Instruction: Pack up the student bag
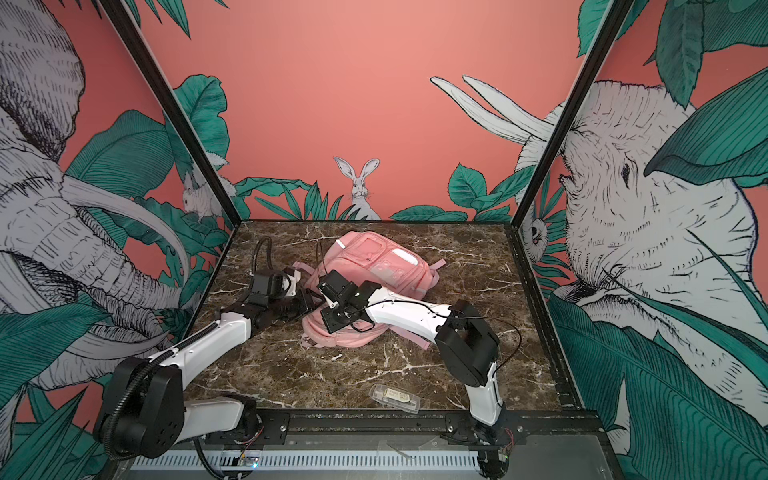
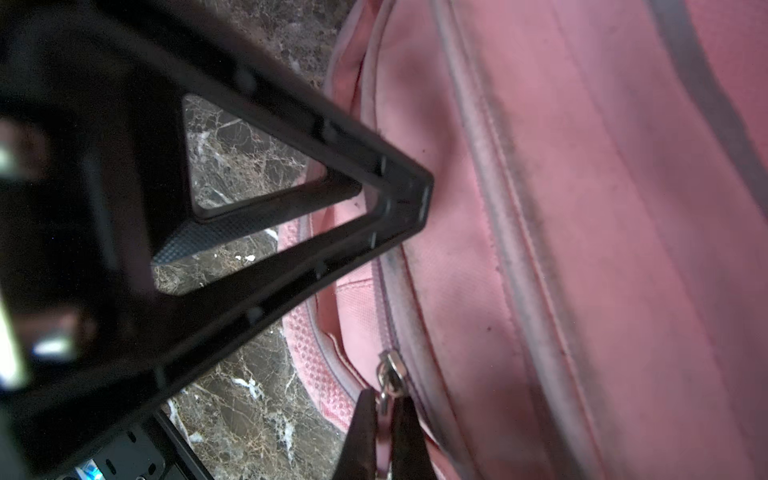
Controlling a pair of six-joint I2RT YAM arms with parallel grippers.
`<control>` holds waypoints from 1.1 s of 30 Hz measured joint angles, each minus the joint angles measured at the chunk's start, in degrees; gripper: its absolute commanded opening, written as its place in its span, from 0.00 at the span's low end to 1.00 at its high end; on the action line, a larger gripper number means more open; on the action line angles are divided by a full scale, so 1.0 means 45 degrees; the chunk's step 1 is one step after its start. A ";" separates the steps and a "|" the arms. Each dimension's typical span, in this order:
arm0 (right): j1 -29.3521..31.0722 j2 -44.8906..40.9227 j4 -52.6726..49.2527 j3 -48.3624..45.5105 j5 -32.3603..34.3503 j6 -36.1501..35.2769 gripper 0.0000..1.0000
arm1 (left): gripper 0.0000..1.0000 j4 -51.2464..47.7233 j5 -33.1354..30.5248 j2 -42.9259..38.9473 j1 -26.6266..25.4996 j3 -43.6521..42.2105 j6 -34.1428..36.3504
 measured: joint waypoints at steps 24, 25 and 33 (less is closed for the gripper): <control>-0.0568 -0.2385 0.0806 -0.4163 0.0758 -0.0024 0.01 | 0.00 -0.0860 -0.0457 0.1064 0.0102 0.0928 0.0559; -0.0763 -0.2574 0.0860 -0.4444 0.0714 -0.0029 0.01 | 0.00 -0.0874 -0.0423 0.1064 0.0131 0.0937 0.0607; -0.2380 -0.3449 0.0515 -0.5357 0.0549 -0.0413 0.01 | 0.00 -0.1035 -0.0418 0.1015 0.0253 0.1044 0.0913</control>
